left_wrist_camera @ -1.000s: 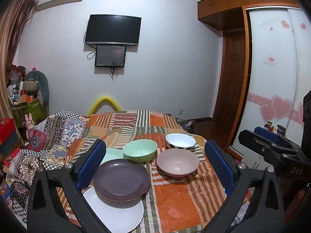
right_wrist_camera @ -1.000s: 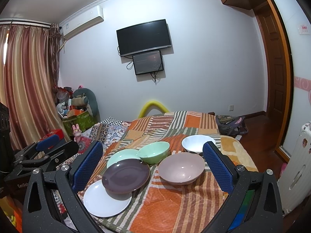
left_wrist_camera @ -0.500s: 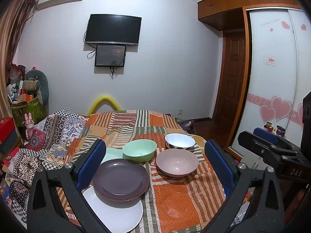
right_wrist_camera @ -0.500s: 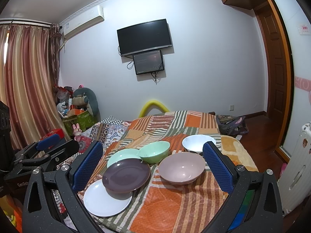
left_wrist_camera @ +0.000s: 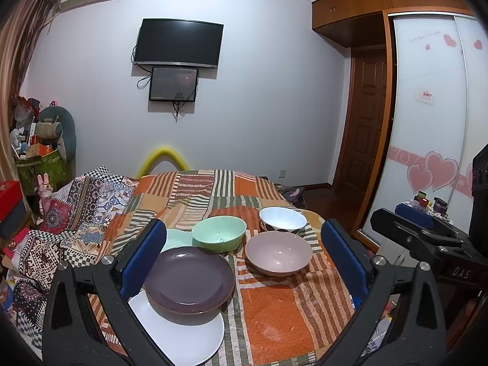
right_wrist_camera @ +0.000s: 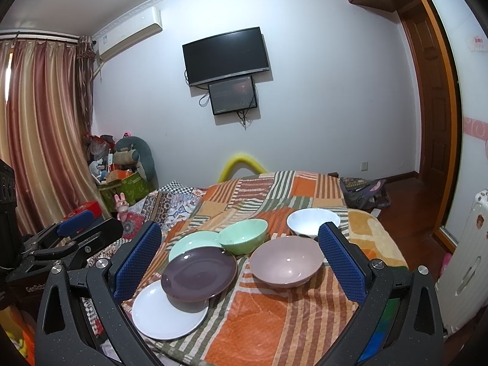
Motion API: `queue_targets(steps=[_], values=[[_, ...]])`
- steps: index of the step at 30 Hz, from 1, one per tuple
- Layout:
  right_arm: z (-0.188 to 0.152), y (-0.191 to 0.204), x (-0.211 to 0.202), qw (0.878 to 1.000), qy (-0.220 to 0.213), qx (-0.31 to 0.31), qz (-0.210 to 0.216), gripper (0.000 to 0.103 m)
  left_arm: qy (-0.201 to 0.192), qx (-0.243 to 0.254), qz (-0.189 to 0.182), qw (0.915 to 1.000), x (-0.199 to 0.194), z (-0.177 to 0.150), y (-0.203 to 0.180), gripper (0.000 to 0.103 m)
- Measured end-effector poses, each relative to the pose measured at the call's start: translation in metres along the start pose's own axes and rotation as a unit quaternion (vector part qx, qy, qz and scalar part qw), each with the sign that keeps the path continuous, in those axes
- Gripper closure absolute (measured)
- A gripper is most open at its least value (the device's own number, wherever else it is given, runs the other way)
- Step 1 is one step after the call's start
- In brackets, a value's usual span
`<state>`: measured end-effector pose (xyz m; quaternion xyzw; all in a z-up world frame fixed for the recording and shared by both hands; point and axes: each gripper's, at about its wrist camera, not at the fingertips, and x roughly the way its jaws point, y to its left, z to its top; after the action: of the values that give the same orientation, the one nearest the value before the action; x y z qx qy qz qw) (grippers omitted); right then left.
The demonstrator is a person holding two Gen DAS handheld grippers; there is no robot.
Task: Organize plates and bowls
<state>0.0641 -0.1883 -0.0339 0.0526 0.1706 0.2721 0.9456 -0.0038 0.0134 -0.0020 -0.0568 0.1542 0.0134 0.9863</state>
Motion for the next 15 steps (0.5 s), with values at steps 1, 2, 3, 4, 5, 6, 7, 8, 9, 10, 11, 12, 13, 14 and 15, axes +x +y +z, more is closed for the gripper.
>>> queue_targets(steps=[1,2,3,4,5,6,7,8,9,10,11,12,13,14,15], values=[[-0.001,0.000,0.002,1.000,0.003,0.001,0.001,0.001,0.000,0.000,0.003,1.0000,0.001,-0.001,0.001,0.000],[-0.003,-0.001,0.004,1.000,0.008,0.001,0.004,0.001,0.002,0.001,0.010,0.9999,0.004,-0.002,0.003,0.000],[-0.002,-0.001,0.006,1.000,0.011,0.001,0.006,0.001,0.005,0.002,0.013,0.9999,0.007,-0.003,0.004,0.000],[-0.004,0.000,0.008,1.000,0.016,-0.001,0.008,0.001,0.010,0.000,0.013,0.9999,0.010,-0.004,0.006,0.000],[-0.005,0.001,0.010,1.000,0.019,-0.004,0.009,0.001,0.014,-0.003,0.013,0.9998,0.013,-0.006,0.008,0.000],[-0.007,0.003,0.013,1.000,0.023,-0.011,0.007,0.001,0.018,-0.006,0.013,0.9998,0.016,-0.007,0.011,0.000],[-0.009,0.004,0.015,1.000,0.026,-0.016,0.006,0.001,0.021,-0.010,0.015,0.9996,0.019,-0.009,0.014,0.000],[-0.009,0.006,0.017,0.999,0.029,-0.019,0.005,0.001,0.022,-0.012,0.019,0.9995,0.022,-0.010,0.017,0.000],[-0.011,0.008,0.019,0.999,0.032,-0.024,0.005,0.001,0.024,-0.013,0.024,0.9993,0.024,-0.012,0.020,0.000],[-0.012,0.010,0.022,0.999,0.035,-0.029,0.004,0.001,0.026,-0.015,0.030,0.9991,0.028,-0.013,0.024,0.000],[-0.014,0.012,0.026,0.999,0.038,-0.035,0.003,0.001,0.029,-0.016,0.034,0.9989,0.030,-0.015,0.029,0.000],[-0.014,0.012,0.028,0.999,0.040,-0.037,0.002,0.001,0.033,-0.019,0.036,0.9986,0.033,-0.016,0.032,0.000],[-0.015,0.014,0.032,0.998,0.044,-0.040,0.001,0.001,0.036,-0.022,0.037,0.9984,0.036,-0.017,0.037,0.000],[-0.016,0.015,0.037,0.998,0.050,-0.041,0.001,0.001,0.044,-0.028,0.038,0.9979,0.041,-0.019,0.044,0.000],[-0.015,0.015,0.042,0.998,0.055,-0.041,0.002,0.001,0.048,-0.032,0.040,0.9975,0.045,-0.020,0.048,0.000]])
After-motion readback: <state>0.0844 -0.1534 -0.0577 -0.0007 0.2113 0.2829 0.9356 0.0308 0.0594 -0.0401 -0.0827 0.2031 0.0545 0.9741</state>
